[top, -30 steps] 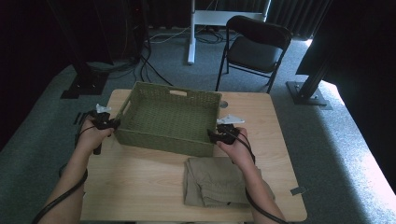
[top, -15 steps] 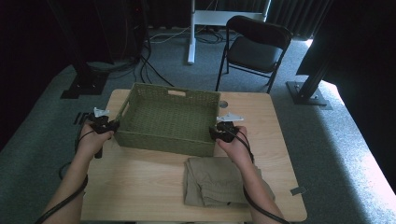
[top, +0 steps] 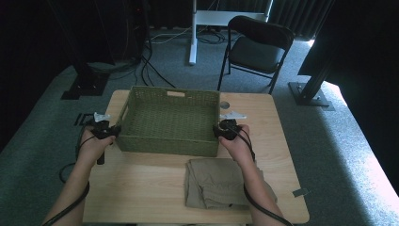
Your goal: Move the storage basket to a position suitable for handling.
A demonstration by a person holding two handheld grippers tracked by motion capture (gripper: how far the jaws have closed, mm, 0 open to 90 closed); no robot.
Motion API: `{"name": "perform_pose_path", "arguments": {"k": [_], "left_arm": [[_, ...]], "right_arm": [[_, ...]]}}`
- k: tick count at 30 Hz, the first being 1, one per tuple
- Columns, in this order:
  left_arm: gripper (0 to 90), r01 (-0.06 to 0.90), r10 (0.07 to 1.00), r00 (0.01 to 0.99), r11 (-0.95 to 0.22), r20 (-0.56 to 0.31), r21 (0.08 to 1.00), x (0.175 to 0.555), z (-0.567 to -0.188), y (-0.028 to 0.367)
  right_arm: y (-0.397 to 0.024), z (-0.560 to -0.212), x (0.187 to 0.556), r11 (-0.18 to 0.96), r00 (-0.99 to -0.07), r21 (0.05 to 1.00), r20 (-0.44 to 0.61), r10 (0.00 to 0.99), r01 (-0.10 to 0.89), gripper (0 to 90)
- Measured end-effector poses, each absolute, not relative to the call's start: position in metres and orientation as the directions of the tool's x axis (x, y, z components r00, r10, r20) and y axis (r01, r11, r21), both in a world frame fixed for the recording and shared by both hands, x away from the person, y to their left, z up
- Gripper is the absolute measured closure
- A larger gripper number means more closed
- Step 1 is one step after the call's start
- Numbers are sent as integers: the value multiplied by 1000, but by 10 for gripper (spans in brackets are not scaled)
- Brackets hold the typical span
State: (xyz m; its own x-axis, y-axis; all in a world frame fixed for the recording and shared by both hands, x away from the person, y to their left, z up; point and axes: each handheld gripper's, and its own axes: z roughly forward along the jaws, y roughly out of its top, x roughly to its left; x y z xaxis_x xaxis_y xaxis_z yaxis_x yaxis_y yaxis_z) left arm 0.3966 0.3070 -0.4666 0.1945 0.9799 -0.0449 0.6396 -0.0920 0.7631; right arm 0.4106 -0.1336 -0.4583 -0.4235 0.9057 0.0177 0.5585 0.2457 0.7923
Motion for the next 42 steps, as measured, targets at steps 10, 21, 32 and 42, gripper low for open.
{"name": "perform_pose_path", "arguments": {"k": [10, 21, 32, 42], "left_arm": [[830, 642, 981, 195, -108, -25, 759, 392, -466, 304], [484, 586, 973, 226, -95, -49, 805, 424, -450, 303], [406, 596, 976, 218, -116, -22, 795, 455, -455, 298], [730, 599, 979, 204, -134, 11, 790, 458, -463, 298]], "right_arm": [[-134, -458, 411, 243, -420, 794, 17, 908, 558, 652], [-135, -447, 429, 128, -370, 832, 98, 924, 539, 471], [-119, -455, 470, 56, -260, 798, 128, 957, 600, 461], [-114, -468, 473, 63, -194, 773, 79, 978, 631, 643]]}}
